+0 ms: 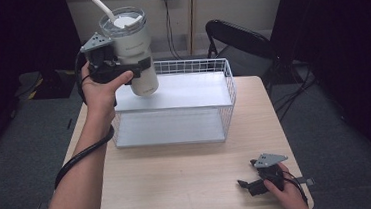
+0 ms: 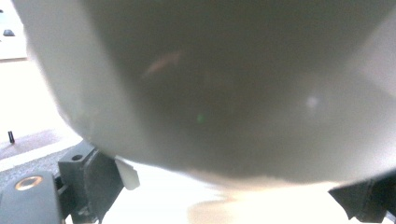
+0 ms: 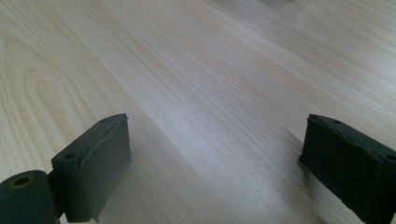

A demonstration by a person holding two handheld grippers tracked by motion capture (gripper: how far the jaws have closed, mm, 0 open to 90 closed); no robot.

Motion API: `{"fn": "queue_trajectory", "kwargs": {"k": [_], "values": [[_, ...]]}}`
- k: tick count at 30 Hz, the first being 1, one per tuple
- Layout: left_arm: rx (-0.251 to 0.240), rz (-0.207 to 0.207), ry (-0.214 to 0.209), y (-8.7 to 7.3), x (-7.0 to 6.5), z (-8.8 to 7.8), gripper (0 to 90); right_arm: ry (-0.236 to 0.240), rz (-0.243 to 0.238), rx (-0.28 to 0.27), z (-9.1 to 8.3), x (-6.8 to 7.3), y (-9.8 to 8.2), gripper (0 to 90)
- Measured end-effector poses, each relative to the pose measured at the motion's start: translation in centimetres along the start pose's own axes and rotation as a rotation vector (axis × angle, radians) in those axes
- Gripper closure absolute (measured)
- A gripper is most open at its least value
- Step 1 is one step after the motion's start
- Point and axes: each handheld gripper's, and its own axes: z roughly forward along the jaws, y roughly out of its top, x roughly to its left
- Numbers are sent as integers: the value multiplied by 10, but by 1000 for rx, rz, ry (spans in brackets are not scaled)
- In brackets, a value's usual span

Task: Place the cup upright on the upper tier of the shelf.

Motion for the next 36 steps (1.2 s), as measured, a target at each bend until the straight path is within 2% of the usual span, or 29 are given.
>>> {"fn": "queue_trajectory", "kwargs": {"k": [20,36], "values": [[32,0,31,-14,5,24,100,2,-2,1,0,0,0,76],[52,5,63,-28,7,36,100,3,-4,1,0,0,0,76]]}}
